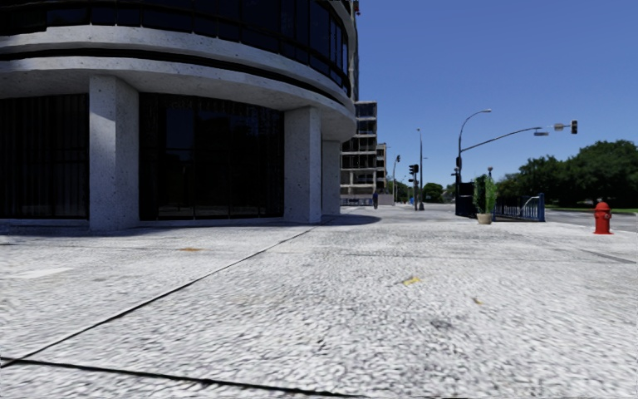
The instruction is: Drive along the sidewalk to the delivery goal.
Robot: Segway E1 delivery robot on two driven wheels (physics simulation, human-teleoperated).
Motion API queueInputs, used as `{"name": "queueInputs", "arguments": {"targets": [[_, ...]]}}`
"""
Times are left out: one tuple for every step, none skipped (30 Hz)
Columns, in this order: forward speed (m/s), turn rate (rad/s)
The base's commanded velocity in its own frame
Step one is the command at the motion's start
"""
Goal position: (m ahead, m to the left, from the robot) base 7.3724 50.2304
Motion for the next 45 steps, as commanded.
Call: {"name": "queueInputs", "arguments": {"targets": [[2.00,0.42],[2.00,0.42],[2.00,0.01],[1.97,0.00],[1.80,0.00],[1.80,0.00],[1.62,0.00],[1.57,0.00],[1.66,0.00],[1.66,0.00],[1.81,0.00],[1.85,0.00],[1.85,0.00],[1.82,0.00],[1.80,0.01],[1.79,0.23],[1.79,0.23],[1.77,0.45],[1.77,0.51],[1.77,0.53],[1.77,0.53],[1.77,0.54],[1.77,0.54],[1.77,0.54],[1.77,0.54],[1.77,0.54],[1.77,0.54],[1.77,0.54],[1.77,0.54],[1.77,0.54],[1.77,0.54],[1.77,0.54],[1.77,0.54],[1.77,0.54],[1.77,0.54],[1.77,0.54],[1.77,0.54],[1.77,0.54],[1.78,0.54],[1.78,0.54],[1.78,0.54],[1.79,0.54],[1.81,0.54],[1.84,0.54],[1.84,0.54]]}}
